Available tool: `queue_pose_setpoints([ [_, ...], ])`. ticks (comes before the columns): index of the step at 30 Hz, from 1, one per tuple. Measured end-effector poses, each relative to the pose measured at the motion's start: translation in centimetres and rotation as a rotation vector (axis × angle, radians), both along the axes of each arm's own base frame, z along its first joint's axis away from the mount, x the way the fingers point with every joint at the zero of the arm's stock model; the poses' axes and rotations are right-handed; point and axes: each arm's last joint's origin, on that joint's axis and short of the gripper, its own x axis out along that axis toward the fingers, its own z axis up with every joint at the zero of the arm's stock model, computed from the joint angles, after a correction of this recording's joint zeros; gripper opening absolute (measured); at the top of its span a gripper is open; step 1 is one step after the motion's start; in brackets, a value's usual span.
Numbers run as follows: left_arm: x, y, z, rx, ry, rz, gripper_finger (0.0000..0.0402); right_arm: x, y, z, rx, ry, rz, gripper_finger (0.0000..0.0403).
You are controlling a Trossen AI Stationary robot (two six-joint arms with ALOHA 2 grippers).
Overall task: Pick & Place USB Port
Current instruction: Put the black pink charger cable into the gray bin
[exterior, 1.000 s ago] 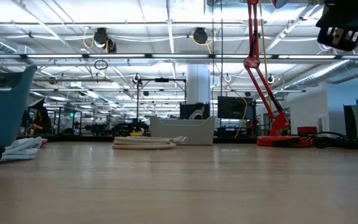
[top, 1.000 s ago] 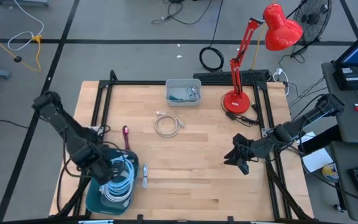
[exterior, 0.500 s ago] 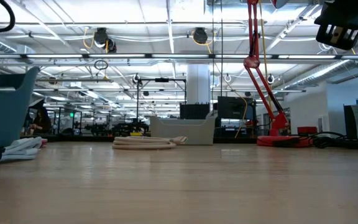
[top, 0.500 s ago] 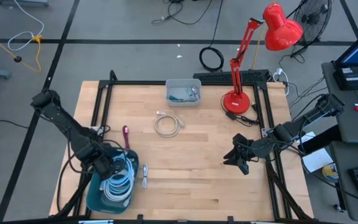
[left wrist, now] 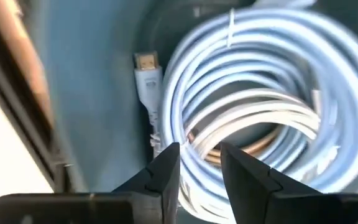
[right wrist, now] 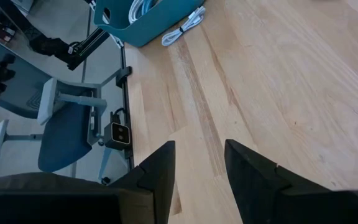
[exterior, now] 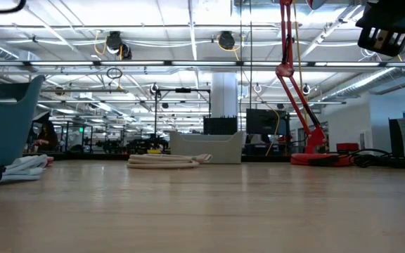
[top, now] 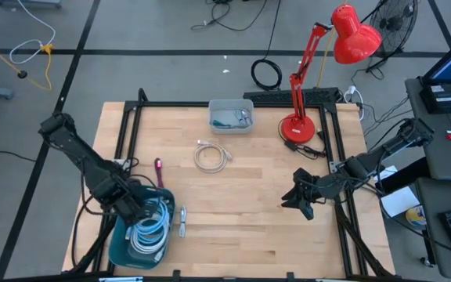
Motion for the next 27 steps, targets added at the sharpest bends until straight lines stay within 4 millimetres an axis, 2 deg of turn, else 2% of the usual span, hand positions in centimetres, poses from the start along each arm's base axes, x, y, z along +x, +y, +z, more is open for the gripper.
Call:
queue_pose_setpoints([
  [5, -0.2, 0.4, 4.3, 0.091, -0.047, 0.000, 0.0104, 0.0, 0.0, 0.0, -0.006, -0.002, 0.001, 0.0130],
  [12, -0.1, 2.8, 10.1, 0.253, -0.196, 0.057, 0.0094, 0.3, -0.5, 0.0, -0.024, -0.007, -0.016, 0.0130],
  [17, 0.3, 5.2, 11.3, 0.296, -0.275, 0.049, 0.0098, 0.4, -0.8, 0.0, -0.026, -0.012, -0.033, 0.0130],
  [27, 0.9, 9.6, 11.2, 0.311, -0.226, 0.060, 0.0118, 0.6, -1.1, 0.1, -0.037, -0.026, -0.064, 0.0130],
])
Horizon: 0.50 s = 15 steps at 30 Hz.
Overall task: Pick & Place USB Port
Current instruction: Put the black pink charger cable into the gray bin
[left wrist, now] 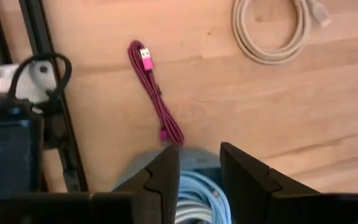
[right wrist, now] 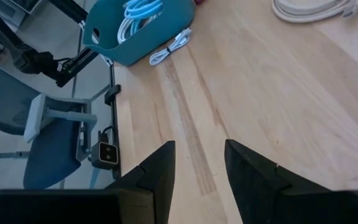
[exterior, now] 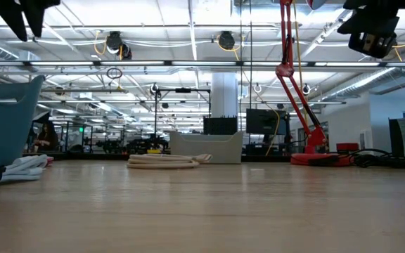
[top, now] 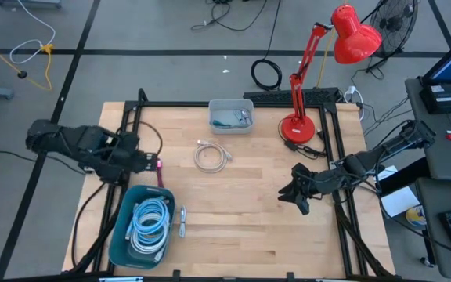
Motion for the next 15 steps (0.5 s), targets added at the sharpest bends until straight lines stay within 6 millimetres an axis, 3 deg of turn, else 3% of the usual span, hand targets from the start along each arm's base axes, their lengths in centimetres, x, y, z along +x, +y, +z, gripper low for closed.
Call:
queue_pose_setpoints([
  [15, 3.2, 4.0, -1.6, -0.031, 0.168, -0.040, 0.0143, 0.3, 0.1, 0.5, 0.010, -0.059, 0.001, 0.0130],
])
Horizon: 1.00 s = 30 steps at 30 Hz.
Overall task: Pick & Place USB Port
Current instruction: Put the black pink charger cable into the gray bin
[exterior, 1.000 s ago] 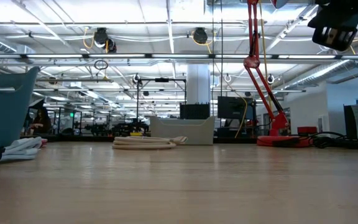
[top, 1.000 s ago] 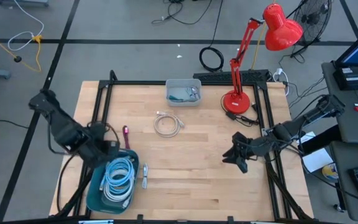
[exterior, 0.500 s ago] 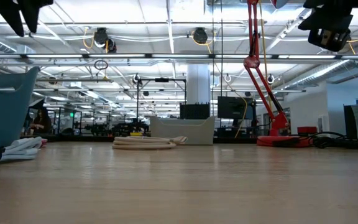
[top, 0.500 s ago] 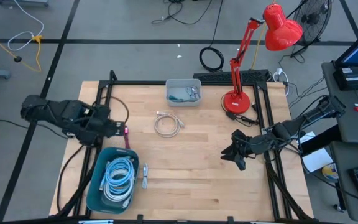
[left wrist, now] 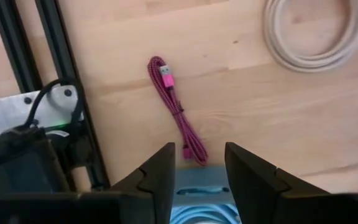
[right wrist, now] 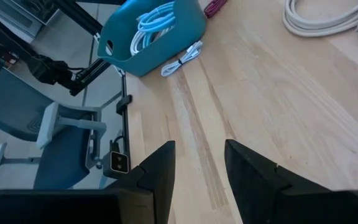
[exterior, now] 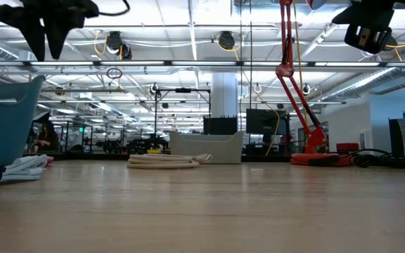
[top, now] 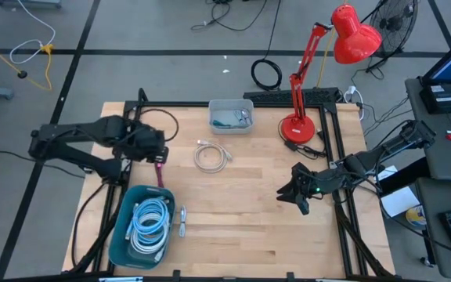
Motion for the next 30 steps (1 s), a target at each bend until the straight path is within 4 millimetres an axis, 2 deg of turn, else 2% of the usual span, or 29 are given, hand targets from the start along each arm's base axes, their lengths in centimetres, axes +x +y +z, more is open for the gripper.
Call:
queue_pose_setpoints([
  [7, 2.0, 1.9, -1.6, -0.053, 0.101, -0.014, 0.0164, 0.1, 0.0, 0.2, -0.002, -0.024, 0.006, 0.0130],
  [13, 2.7, 2.8, -3.3, -0.121, 0.123, 0.000, 0.0183, 0.2, 0.1, 0.3, -0.005, -0.041, 0.011, 0.0130],
  [18, 1.8, 2.1, -7.6, -0.230, 0.124, 0.037, 0.0184, 0.2, 0.1, 0.3, -0.011, -0.042, 0.015, 0.0130],
  [21, 1.3, 1.6, -10.0, -0.239, 0.090, 0.049, 0.0184, 0.2, 0.1, 0.3, -0.011, -0.042, 0.015, 0.0130],
  [30, 0.8, 1.4, -12.3, -0.216, 0.012, 0.092, 0.0184, 0.1, 0.1, 0.3, -0.012, -0.038, 0.017, 0.0130],
])
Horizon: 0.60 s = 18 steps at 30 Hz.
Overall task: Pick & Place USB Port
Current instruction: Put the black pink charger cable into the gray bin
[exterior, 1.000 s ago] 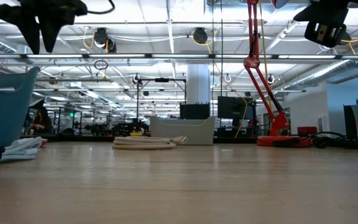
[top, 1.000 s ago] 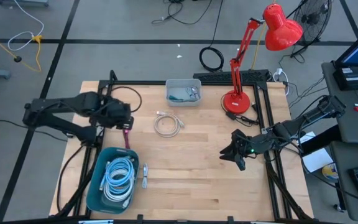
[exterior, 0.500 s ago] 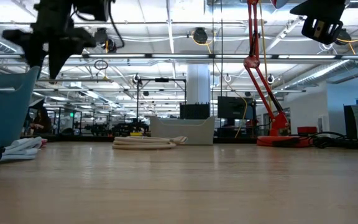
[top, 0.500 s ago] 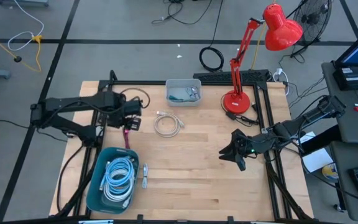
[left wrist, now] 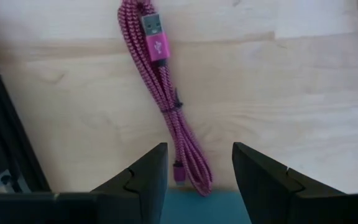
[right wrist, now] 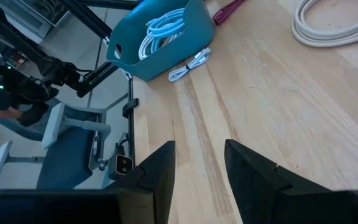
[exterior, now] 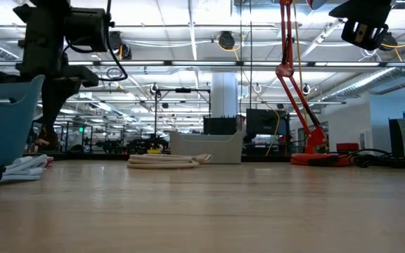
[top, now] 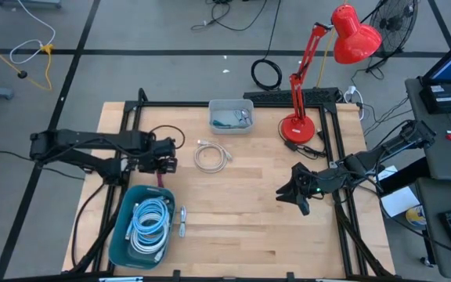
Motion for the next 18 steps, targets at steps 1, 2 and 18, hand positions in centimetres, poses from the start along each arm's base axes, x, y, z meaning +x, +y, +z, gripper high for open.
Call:
queue_pose_setpoints([
  [1, -0.1, 0.0, -0.2, 0.001, 0.004, 0.002, 0.0184, 0.0, 0.0, 0.0, 0.000, 0.000, 0.000, 0.0130],
  [2, -0.2, 0.0, -0.5, 0.000, 0.008, 0.008, 0.0184, 0.0, 0.0, 0.0, 0.000, 0.000, 0.000, 0.0130],
  [18, -1.0, 0.0, -4.0, -0.015, -0.010, 0.049, 0.0184, 0.0, 0.0, 0.1, 0.010, -0.005, -0.003, 0.0130],
])
